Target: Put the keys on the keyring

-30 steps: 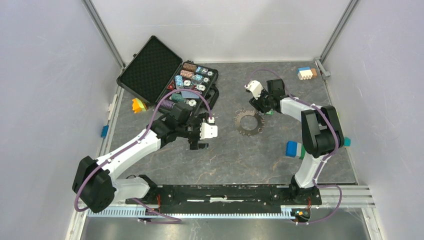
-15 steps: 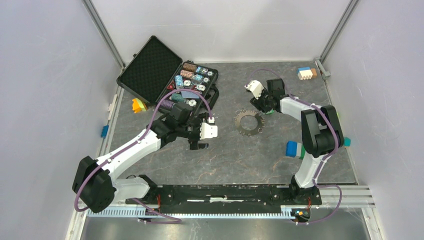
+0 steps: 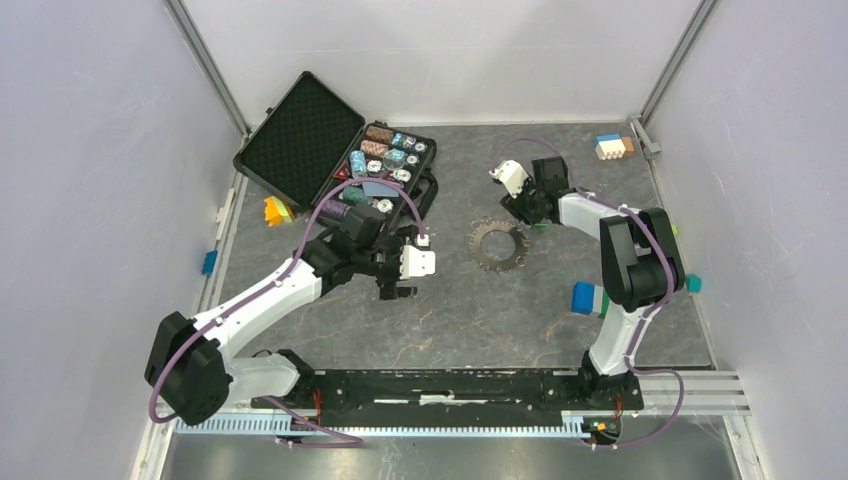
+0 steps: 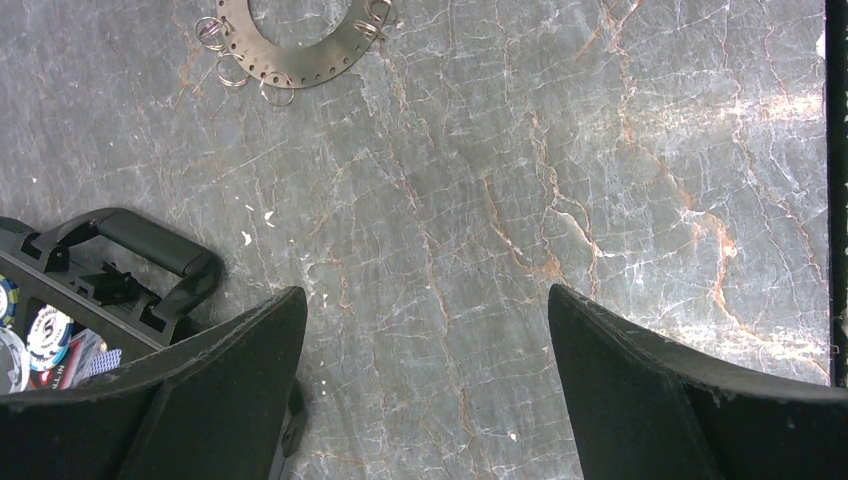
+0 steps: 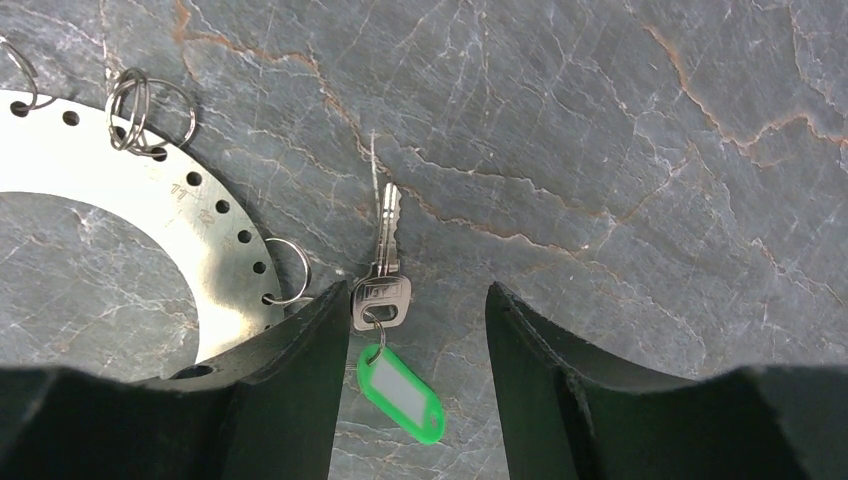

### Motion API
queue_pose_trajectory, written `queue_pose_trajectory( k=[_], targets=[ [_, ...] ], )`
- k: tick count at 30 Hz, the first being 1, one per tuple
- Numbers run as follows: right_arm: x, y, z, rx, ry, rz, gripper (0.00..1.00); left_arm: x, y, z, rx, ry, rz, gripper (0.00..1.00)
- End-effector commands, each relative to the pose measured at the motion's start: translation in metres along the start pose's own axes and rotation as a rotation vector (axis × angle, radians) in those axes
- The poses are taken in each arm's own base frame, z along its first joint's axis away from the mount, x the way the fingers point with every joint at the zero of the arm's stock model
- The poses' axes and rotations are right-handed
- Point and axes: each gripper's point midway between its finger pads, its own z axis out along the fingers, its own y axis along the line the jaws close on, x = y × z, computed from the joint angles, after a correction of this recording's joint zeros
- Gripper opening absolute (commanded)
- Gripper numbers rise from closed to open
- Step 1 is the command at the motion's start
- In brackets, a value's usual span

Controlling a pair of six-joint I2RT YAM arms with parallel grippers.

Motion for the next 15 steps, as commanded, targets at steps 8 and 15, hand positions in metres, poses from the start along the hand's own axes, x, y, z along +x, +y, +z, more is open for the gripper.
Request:
queue_pose_trajectory(
  k=[8,15],
  targets=[
    [-0.011,-0.022,0.006,0.080,-0.003,0.075,0.58,-0.003,0.004,0.000,-0.012,-0.019,0.056,0.97],
    [-0.018,-0.029,-0.005,0.105,-0.028,0.096,0.58,-0.004,0.005,-0.002,-0.018,-0.020,0.062,0.97]
  ],
)
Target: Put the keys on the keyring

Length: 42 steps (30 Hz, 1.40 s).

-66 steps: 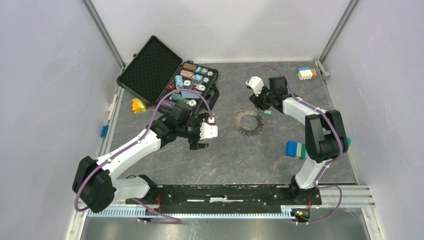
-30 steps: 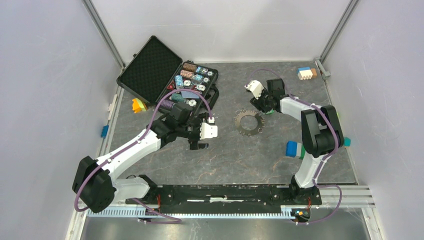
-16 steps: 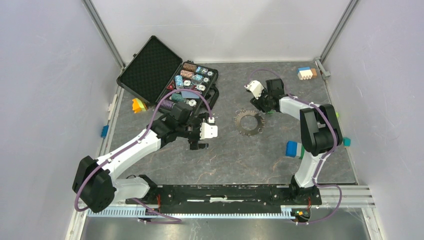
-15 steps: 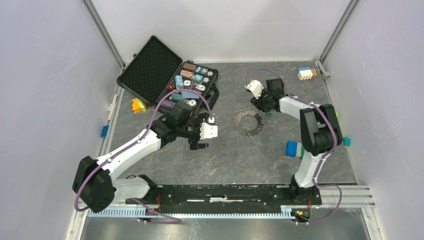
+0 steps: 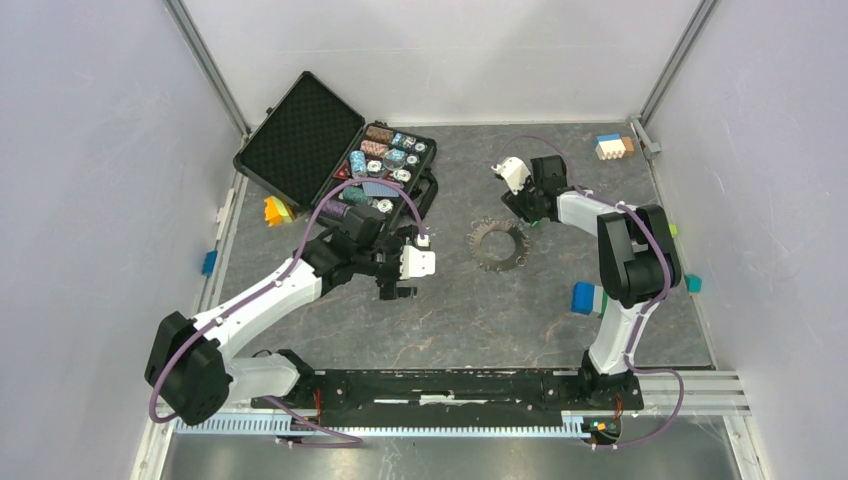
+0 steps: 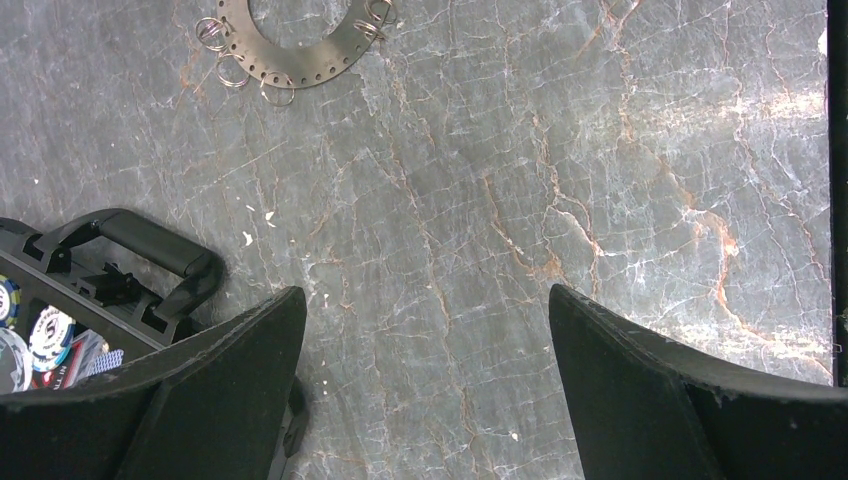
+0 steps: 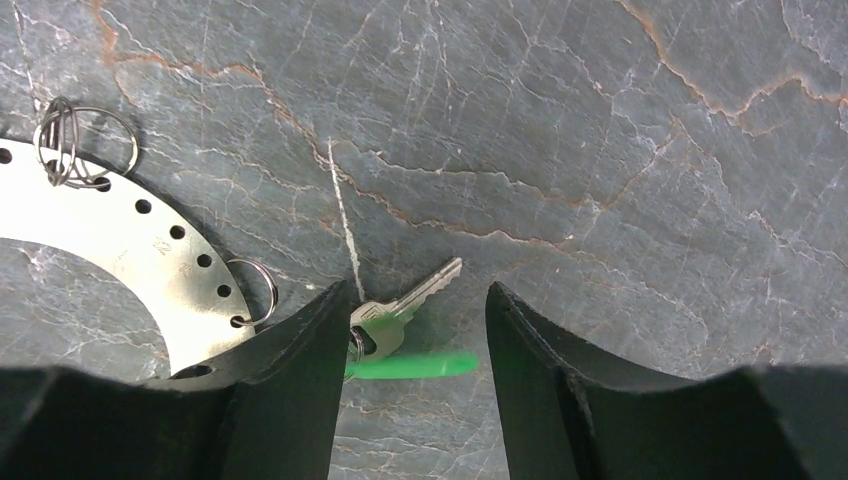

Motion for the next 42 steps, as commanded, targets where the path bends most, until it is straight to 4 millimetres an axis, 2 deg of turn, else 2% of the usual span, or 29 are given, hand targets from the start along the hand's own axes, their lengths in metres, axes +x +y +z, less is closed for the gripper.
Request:
queue_pose_trajectory(
  k=[1,8,13,17,20,25,27,29,35,38,42],
  targets=[
    [-0.026,-0.019,-0.013,0.047,-0.076,0.033,0.58,-0.004,0.005,-0.002,-0.018,-0.020,0.057,0.97],
    [-0.060,-0.019,-0.043,-0.001,-0.224,0.047,0.61,-0.002,0.014,-0.005,-0.082,-0.003,0.002,0.99],
    [-0.079,-0.022,-0.076,0.011,-0.328,0.053,0.68,0.005,0.043,-0.014,-0.265,0.028,-0.101,1.00],
    [-0.081,-0.023,-0.102,0.039,-0.371,0.054,0.80,0.017,0.073,-0.032,-0.459,0.022,-0.234,1.00],
    [-0.078,-0.031,-0.127,0.122,-0.398,0.066,0.97,0.025,0.089,-0.049,-0.582,-0.020,-0.333,1.00],
    [-0.066,-0.048,-0.169,0.295,-0.414,0.095,0.98,0.033,0.110,-0.083,-0.764,-0.094,-0.453,1.00],
    [-0.062,-0.048,-0.182,0.329,-0.422,0.112,0.98,0.035,0.117,-0.099,-0.834,-0.114,-0.491,1.00],
    [-0.059,-0.044,-0.193,0.333,-0.436,0.126,0.98,0.038,0.123,-0.116,-0.916,-0.137,-0.541,1.00],
    [-0.053,-0.013,-0.218,0.265,-0.536,0.127,0.98,0.047,0.132,-0.161,-1.067,-0.169,-0.628,1.00],
    [-0.050,0.002,-0.227,0.242,-0.601,0.105,0.98,0.048,0.130,-0.173,-1.089,-0.182,-0.645,1.00],
    [-0.051,0.009,-0.239,0.261,-0.687,0.093,0.98,0.048,0.123,-0.183,-1.097,-0.194,-0.644,1.00]
  ],
)
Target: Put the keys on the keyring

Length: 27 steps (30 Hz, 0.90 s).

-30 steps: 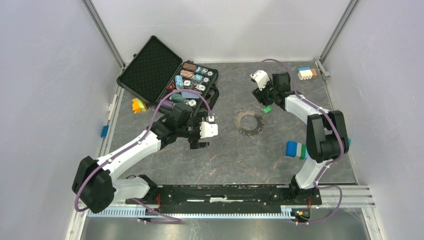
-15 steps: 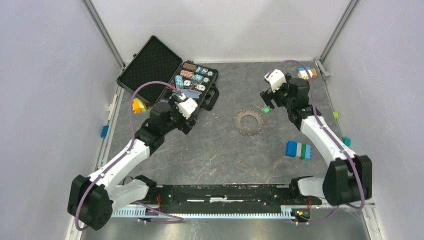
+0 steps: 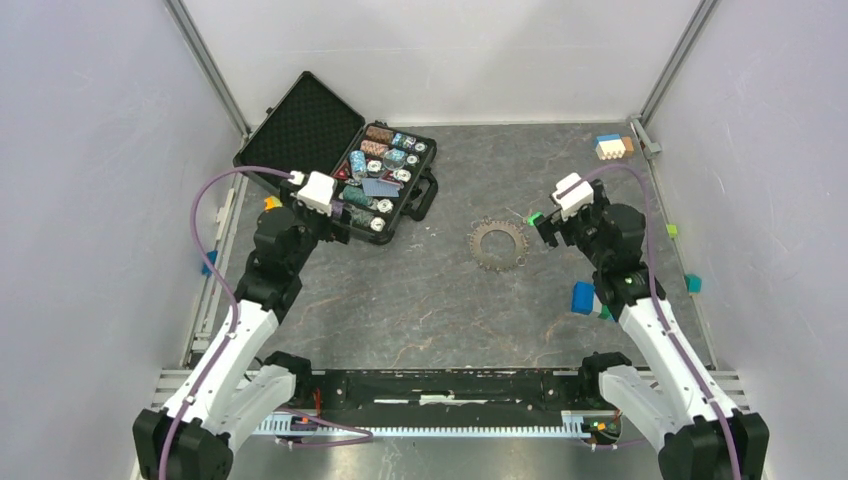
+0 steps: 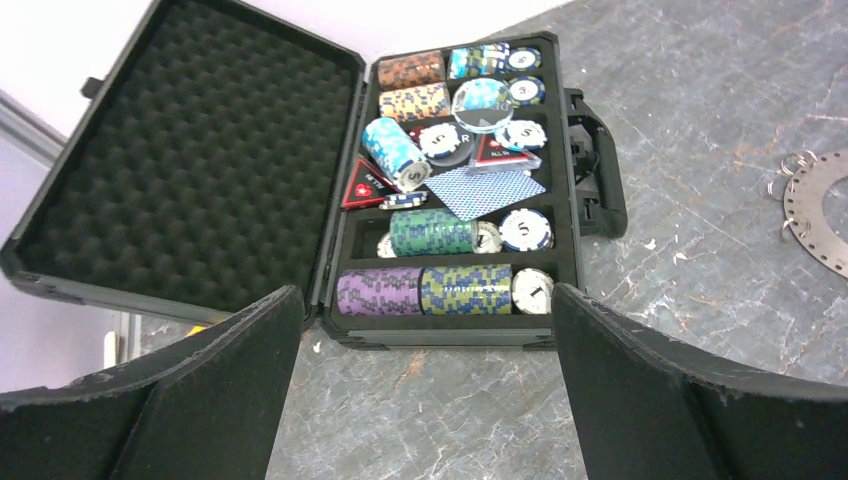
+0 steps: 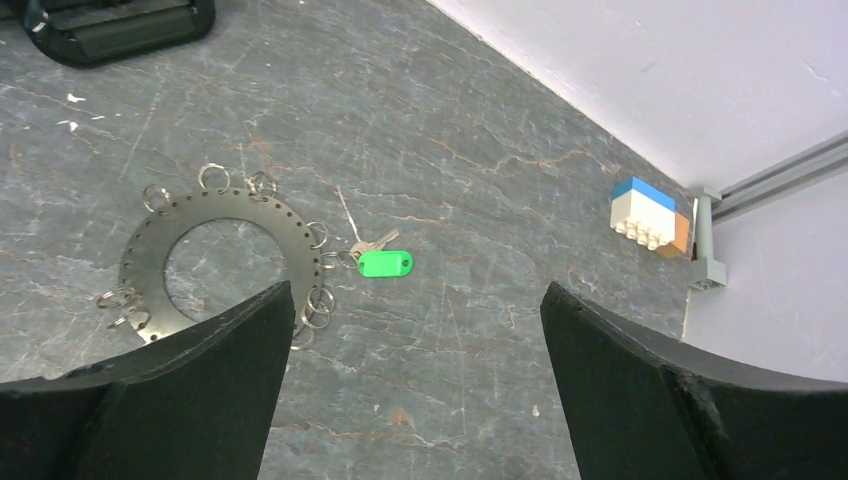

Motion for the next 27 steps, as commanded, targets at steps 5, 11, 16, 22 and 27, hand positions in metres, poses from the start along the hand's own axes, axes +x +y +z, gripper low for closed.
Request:
queue_pose_trajectory(
  k=[5,11,16,22,27],
  targets=[
    [-0.029,0.009,-0.018,-0.025,-0.185,-0.012,0.98,-0.011,-0.001,-0.028,0.016,-0.014,-0.084,1.00],
    [-0.033,0.001,-0.030,0.052,-0.238,-0.028,0.98,-0.015,0.012,-0.035,-0.033,-0.036,-0.030,1.00],
    [-0.036,0.003,-0.032,0.035,-0.246,-0.028,0.98,-0.016,0.008,-0.039,-0.008,-0.047,-0.032,1.00],
    [-0.033,0.003,-0.030,0.034,-0.234,-0.027,0.98,-0.013,0.013,-0.041,-0.024,-0.048,-0.034,1.00],
    [-0.030,0.002,-0.028,0.038,-0.220,-0.021,0.98,-0.011,0.011,-0.039,-0.015,-0.040,-0.036,1.00]
  ],
)
